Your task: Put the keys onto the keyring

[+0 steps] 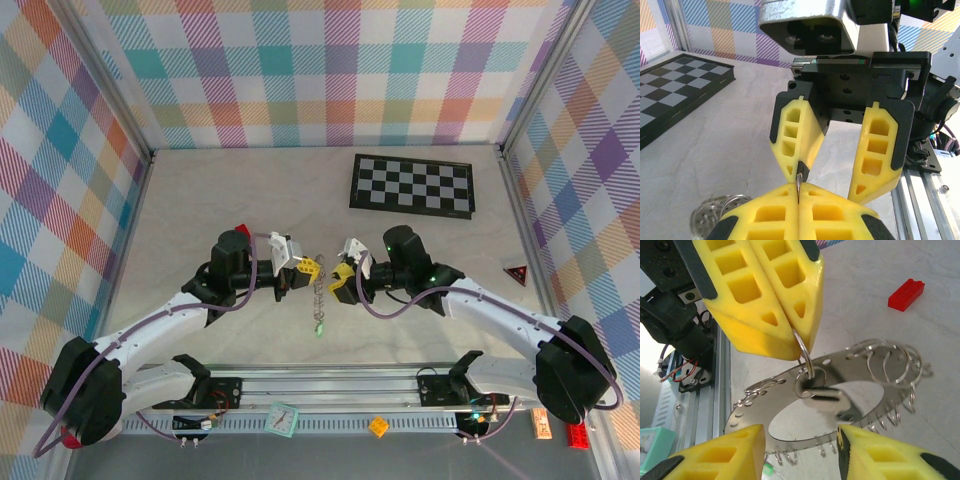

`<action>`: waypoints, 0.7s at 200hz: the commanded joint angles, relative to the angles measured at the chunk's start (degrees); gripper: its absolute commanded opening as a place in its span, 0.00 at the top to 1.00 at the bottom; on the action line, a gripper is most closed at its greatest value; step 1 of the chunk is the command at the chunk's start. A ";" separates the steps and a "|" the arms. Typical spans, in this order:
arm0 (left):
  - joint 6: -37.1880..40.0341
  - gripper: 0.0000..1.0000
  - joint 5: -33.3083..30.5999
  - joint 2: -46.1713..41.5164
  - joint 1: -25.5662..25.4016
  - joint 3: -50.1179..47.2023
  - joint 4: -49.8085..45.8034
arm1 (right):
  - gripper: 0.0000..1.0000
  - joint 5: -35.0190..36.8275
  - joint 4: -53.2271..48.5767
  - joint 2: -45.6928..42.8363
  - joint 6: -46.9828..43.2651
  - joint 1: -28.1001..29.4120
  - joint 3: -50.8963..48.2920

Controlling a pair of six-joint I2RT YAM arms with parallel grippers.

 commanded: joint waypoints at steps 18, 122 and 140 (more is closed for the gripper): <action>0.03 1.00 4.37 0.25 -0.54 1.56 1.46 | 0.57 -1.65 2.76 1.80 -2.12 0.57 0.11; -0.69 1.00 6.47 1.14 -0.54 2.49 1.20 | 0.54 -2.43 7.26 5.66 -4.13 1.63 0.22; -0.79 1.00 6.66 1.50 -0.54 2.66 1.34 | 0.54 -2.69 8.06 6.01 -3.93 1.66 0.22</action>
